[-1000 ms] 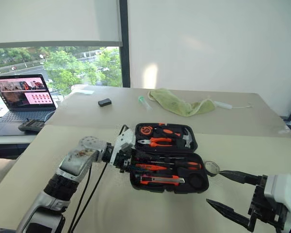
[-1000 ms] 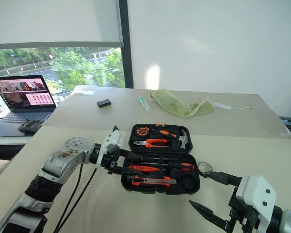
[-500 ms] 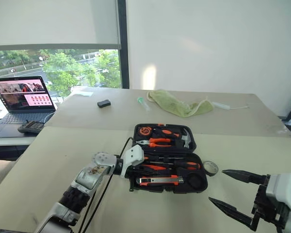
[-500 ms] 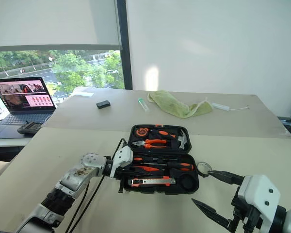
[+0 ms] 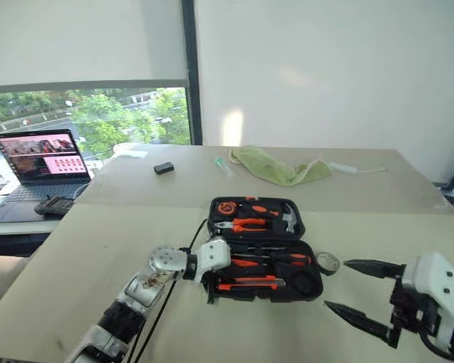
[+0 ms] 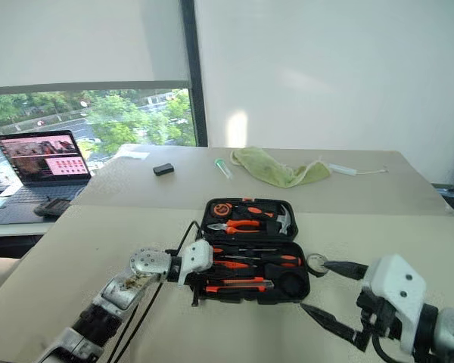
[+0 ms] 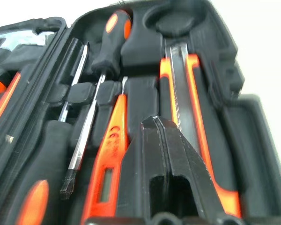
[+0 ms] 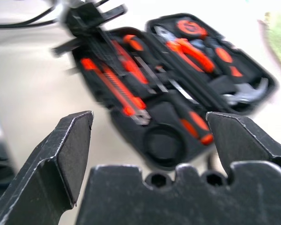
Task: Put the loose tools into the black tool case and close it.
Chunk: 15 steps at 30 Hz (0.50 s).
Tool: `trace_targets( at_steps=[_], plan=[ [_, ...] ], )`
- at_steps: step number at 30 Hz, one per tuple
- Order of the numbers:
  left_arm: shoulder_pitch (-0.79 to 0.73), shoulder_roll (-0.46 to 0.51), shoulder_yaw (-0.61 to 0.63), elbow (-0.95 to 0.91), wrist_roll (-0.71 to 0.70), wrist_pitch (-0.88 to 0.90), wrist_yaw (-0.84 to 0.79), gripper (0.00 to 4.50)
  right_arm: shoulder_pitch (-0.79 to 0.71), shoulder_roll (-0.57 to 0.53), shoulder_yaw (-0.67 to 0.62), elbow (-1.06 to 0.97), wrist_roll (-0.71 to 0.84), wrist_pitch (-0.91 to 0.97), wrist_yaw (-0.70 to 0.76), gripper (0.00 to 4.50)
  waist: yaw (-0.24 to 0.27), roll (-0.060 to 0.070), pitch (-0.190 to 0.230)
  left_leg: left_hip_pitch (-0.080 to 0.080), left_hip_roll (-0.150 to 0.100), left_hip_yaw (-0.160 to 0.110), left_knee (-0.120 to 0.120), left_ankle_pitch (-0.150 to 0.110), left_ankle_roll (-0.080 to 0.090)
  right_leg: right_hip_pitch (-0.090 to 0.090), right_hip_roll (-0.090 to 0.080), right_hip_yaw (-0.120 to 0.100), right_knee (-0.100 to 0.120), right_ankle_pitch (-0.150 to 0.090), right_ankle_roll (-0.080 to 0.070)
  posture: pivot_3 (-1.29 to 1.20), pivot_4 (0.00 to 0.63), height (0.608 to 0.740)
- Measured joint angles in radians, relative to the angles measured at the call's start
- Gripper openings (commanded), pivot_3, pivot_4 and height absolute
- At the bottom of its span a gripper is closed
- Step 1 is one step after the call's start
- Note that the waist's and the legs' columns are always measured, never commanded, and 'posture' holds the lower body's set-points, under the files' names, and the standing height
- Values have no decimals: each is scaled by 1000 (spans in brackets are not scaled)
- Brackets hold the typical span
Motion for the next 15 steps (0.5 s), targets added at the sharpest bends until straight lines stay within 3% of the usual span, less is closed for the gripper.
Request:
trace_targets(
  at_steps=[1, 2, 8, 11, 15],
  plan=[
    [-7, 29, 28, -49, -63, 65, -22, 691, -30, -26, 25, 27, -7, 31, -15, 4500, -3, -4, 2, -6, 1, 0, 0, 1, -2, -7, 2, -1, 1, 5, -2, 0, 150, 740],
    [-19, 61, 65, -89, -120, 128, -38, 1147, -59, -46, 45, 58, -13, 55, -26, 4500, -6, -6, 3, -10, 0, -1, 0, 2, -3, -10, 6, -2, 2, 5, -2, 0, 150, 740],
    [9, 252, 223, -339, -338, 355, -79, 3445, -346, -209, 295, 306, -76, 133, 23, 4500, -12, -3, 5, -10, -2, -1, -1, 1, -1, -9, 11, 0, -3, 4, 0, 0, 150, 740],
    [85, 291, 257, -436, -393, 415, -49, 4498, -488, -254, 488, 445, -177, 82, 112, 3853, -7, -5, 8, -12, -2, -1, 0, 0, 1, -10, 10, -1, -4, 3, 1, 0, 150, 740],
    [151, 306, 313, -539, -438, 456, 35, 4500, -699, -228, 751, 626, -363, -25, 224, 2436, -11, -4, 10, -12, -3, 0, 1, 0, 1, -10, 10, 0, -4, 4, 2, 0, 150, 740]
  ],
)
